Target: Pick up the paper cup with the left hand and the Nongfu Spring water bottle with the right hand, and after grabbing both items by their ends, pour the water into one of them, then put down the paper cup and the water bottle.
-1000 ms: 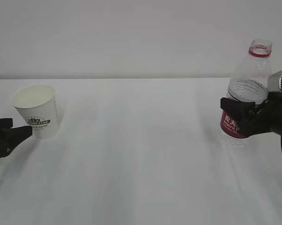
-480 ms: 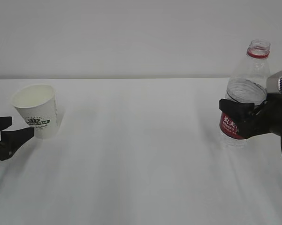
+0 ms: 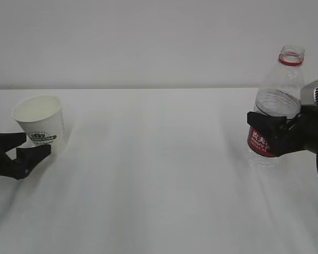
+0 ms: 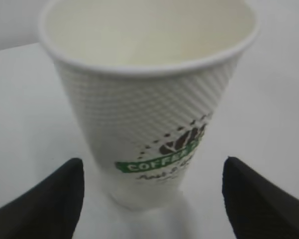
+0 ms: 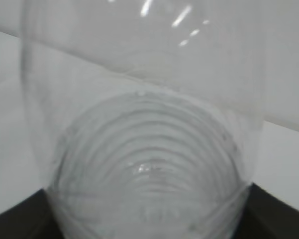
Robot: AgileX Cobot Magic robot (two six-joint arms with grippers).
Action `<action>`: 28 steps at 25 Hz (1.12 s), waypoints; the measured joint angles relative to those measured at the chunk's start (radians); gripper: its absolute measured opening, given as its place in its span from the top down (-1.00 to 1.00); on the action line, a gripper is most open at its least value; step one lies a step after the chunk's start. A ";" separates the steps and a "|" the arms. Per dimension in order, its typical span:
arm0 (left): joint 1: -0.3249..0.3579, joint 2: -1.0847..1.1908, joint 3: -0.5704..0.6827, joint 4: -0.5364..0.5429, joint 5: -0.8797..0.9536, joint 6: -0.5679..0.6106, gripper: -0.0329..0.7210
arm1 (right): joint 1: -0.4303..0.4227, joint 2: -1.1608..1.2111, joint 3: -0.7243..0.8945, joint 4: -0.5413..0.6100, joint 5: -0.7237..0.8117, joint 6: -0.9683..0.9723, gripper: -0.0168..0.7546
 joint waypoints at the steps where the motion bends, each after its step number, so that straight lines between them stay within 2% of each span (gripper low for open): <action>1: -0.012 0.009 -0.009 -0.009 0.000 0.000 -0.79 | 0.000 0.000 0.000 0.000 0.000 0.000 -0.34; 6: -0.059 0.023 -0.054 -0.071 0.000 0.000 -0.79 | 0.000 0.000 0.000 0.000 0.000 0.000 -0.34; 15: -0.061 0.044 -0.100 -0.113 -0.004 0.000 -0.79 | 0.000 0.000 0.000 0.000 0.000 0.000 -0.34; 24: -0.136 0.089 -0.147 -0.155 -0.004 0.000 -0.79 | 0.000 0.000 0.000 -0.004 0.000 0.000 -0.33; 28: -0.142 0.089 -0.158 -0.178 -0.004 0.000 -0.79 | 0.000 0.000 0.000 -0.024 0.000 0.012 -0.33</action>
